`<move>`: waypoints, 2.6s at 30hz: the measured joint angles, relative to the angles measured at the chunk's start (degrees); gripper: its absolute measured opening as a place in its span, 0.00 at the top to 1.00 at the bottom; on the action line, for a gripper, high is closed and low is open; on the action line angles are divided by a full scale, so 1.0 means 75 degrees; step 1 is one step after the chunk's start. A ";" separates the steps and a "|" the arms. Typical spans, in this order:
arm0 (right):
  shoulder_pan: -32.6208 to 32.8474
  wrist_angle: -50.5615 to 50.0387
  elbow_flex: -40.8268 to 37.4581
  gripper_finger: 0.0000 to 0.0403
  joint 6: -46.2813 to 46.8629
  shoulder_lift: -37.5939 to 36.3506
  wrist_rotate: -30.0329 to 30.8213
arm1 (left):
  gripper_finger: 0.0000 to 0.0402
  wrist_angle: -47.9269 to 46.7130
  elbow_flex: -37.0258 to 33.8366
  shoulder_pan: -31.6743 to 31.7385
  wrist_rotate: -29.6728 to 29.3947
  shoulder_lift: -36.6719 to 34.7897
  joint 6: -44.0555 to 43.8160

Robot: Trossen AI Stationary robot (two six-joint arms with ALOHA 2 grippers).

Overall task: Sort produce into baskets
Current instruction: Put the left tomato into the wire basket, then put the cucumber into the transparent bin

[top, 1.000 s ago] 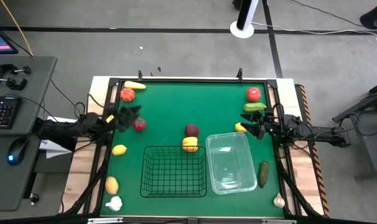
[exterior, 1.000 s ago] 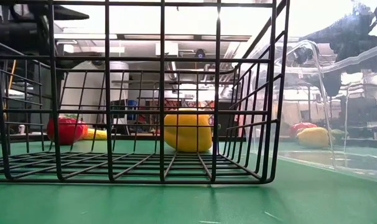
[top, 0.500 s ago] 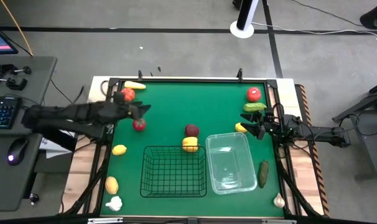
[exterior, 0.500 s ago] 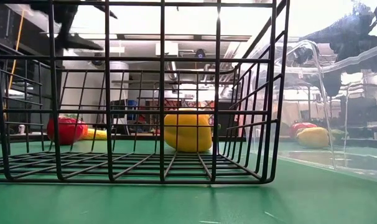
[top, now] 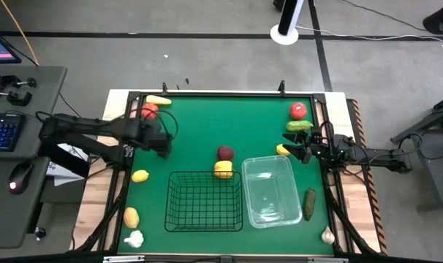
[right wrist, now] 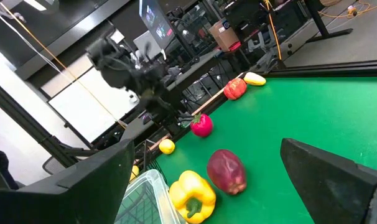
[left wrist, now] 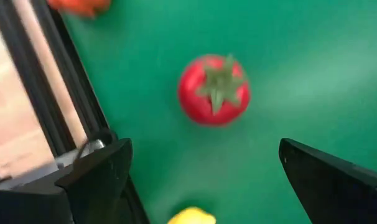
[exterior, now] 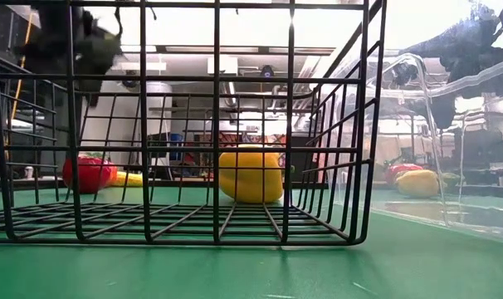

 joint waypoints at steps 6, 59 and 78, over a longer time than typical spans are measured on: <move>-0.0002 -0.0001 0.0000 0.01 0.0000 0.0002 0.0000 | 0.02 0.0673 -0.0748 0.0421 0.0282 0.0055 0.0610; -0.0001 0.0002 0.0000 0.01 0.0000 0.0002 0.0000 | 0.36 0.6169 -0.0257 0.0191 0.2197 -0.1319 0.3750; -0.0002 0.0001 0.0000 0.01 0.0000 0.0002 -0.0001 | 0.09 0.6527 -0.0351 -0.3111 0.2521 0.0172 0.0062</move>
